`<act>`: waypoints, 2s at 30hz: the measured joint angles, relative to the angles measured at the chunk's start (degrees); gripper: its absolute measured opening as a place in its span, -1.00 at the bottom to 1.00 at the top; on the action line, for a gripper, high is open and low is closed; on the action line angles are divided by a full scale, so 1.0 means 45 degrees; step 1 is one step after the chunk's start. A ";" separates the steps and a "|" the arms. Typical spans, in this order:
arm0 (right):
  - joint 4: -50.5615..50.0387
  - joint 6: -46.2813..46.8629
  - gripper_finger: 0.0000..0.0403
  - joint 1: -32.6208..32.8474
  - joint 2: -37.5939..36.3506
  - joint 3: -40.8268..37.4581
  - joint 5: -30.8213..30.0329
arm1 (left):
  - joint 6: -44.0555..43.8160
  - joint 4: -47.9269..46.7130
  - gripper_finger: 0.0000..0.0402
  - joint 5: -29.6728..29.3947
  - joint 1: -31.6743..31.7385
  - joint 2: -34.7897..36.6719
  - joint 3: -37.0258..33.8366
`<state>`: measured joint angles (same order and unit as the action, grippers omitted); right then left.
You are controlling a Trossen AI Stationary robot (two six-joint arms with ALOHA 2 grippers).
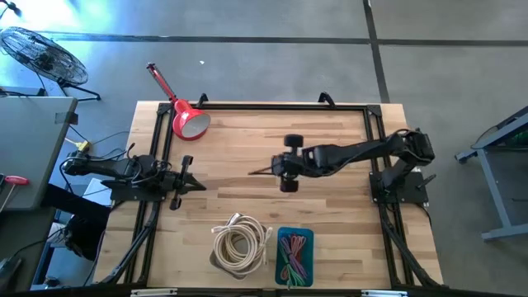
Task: Pick & Place USB Port
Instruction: Return to Home Position
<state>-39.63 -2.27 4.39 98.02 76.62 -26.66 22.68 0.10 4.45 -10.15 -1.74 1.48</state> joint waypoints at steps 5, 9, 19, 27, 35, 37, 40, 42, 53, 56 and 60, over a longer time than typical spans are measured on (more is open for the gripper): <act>0.3675 -0.2284 -1.00 -0.0651 -0.0982 -0.1055 0.2944 | 0.0000 -0.0007 -1.00 -0.0002 0.0001 0.0004 0.0000; 0.6118 -0.3177 -1.00 -0.1684 -0.2580 -0.2962 0.6661 | 0.0000 -0.0010 -1.00 -0.0036 0.0003 -0.0001 0.0000; 1.2083 -0.3294 -1.00 -0.4210 -0.7326 -0.9304 1.2051 | 0.0000 -0.0015 -1.00 -0.0078 0.0004 -0.0001 0.0005; 1.2986 -0.2671 -1.00 -0.4296 -0.9898 -1.2848 1.3079 | -0.0005 -0.0014 -1.00 -0.0083 0.0000 -0.0001 0.0005; 1.6543 -0.1046 -1.00 -0.4271 -1.1932 -1.6387 1.2915 | -0.0002 -0.0013 -1.00 -0.0097 0.0004 -0.0001 0.0002; 1.6991 -0.0838 -1.00 -0.4276 -1.2357 -1.6910 1.2857 | 0.0000 -0.0010 -1.00 -0.0107 0.0001 -0.0001 0.0002; 1.6139 -0.0719 -1.00 -0.4201 -1.2854 -1.6900 1.2698 | -0.0001 -0.0011 -1.00 -0.0117 0.0004 -0.0001 0.0005; 1.5995 -0.0823 -1.00 -0.4062 -1.3054 -1.6904 1.2673 | -0.0002 -0.0005 -1.00 -0.0112 0.0004 -0.0001 0.0005; 1.3777 -0.1263 -1.00 -0.3143 -1.4930 -1.6904 1.2584 | -0.0004 -0.0010 -1.00 -0.0126 0.0000 -0.0001 0.0005; 1.3089 -0.1457 -1.00 -0.3014 -1.5749 -1.6904 1.2277 | -0.0005 -0.0010 -1.00 -0.0126 0.0000 -0.0001 0.0005; 1.1922 -0.1549 -1.00 -0.2950 -1.6892 -1.6904 1.1033 | 0.0000 -0.0010 -1.00 -0.0126 0.0004 -0.0001 0.0005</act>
<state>14.02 -9.23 -8.88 22.00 0.56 22.99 22.68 0.05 3.88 -10.13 -1.74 1.50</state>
